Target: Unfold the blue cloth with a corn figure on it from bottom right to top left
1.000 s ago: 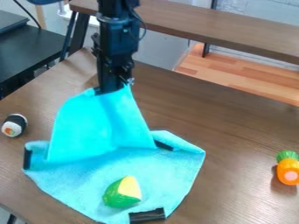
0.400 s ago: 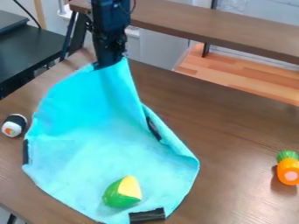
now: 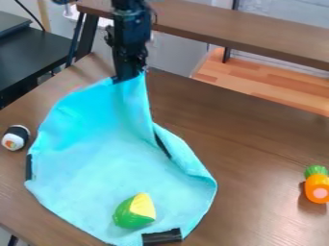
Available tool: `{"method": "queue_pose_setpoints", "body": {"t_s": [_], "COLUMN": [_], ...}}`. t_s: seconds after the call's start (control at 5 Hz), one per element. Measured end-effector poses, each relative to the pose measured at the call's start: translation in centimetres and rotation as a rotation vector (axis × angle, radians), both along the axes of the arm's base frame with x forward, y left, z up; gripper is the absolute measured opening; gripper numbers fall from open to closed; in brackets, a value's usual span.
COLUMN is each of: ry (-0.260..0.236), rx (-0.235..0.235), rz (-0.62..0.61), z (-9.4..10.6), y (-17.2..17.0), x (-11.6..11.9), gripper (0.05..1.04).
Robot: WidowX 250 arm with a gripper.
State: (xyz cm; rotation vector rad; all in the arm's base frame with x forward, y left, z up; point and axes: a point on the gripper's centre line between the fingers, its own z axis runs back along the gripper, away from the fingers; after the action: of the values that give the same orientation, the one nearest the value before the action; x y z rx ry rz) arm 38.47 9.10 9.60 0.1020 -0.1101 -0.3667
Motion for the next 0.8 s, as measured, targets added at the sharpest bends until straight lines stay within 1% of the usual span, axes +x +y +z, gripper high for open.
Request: {"method": "queue_pose_setpoints", "body": {"t_s": [0.2, 0.4, 0.6, 0.8], "ry": [-0.004, -0.038, -0.048, -0.064], "rx": [0.006, -0.007, -0.02, -0.043], "rz": [-0.018, -0.004, 0.009, 0.015], "z": [-0.8, -0.1, 0.1, 0.7], "y": [0.3, 1.4, 3.0, 4.0], "x": [1.2, 1.7, 1.9, 2.4], "gripper": [0.051, 0.051, 0.051, 0.051]}}
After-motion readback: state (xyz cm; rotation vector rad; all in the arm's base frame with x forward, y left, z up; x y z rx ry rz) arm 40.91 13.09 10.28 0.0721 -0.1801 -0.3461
